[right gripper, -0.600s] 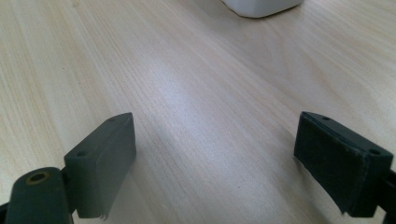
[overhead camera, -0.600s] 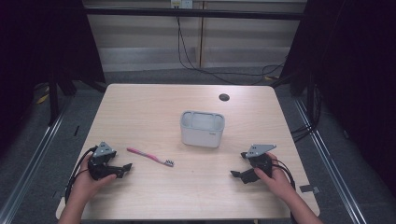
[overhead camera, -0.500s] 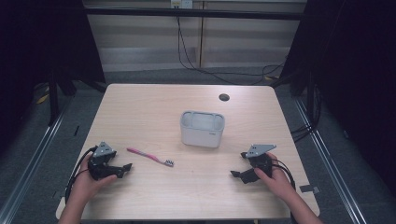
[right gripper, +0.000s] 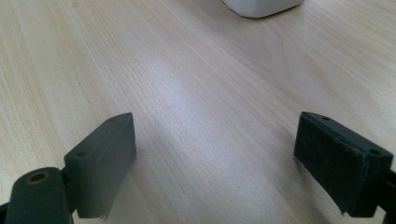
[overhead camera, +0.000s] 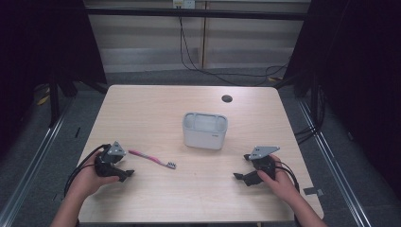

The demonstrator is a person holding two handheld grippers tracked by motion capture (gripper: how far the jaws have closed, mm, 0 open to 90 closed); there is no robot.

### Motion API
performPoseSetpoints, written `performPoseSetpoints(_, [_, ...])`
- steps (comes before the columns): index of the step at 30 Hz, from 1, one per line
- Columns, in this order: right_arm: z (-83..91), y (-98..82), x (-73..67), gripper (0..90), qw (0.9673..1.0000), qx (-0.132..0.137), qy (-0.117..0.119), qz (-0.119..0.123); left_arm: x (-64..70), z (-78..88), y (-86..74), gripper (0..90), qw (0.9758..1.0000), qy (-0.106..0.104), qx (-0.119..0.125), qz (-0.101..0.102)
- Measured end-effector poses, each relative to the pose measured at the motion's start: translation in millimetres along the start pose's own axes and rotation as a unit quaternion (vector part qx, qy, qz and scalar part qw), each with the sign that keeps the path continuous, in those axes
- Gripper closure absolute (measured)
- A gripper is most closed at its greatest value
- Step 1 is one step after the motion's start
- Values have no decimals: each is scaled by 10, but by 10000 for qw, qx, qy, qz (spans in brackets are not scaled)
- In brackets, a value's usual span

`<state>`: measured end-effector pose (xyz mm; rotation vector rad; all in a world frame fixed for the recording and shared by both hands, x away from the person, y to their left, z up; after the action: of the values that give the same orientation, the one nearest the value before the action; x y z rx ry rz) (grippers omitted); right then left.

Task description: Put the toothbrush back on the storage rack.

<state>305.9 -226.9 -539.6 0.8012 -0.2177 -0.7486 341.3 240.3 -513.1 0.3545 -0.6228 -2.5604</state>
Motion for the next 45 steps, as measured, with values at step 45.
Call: performPoseSetpoints(45, [-2, 2, 4, 123, 10000, -3, 23, 22, 140, -331, 919, 467, 9760, -610, -828, -1918])
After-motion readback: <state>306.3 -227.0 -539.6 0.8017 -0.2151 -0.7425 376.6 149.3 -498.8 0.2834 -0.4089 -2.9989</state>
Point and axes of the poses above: each handheld gripper's, and its own axes: z roughly backward along the jaws, y roughly out of its top, x roughly to its right, the point moved 4 cm from there along -z, roughly forward along the jaws, and after that the axes turned 5 degrees about -z, right-handed, at the moved point
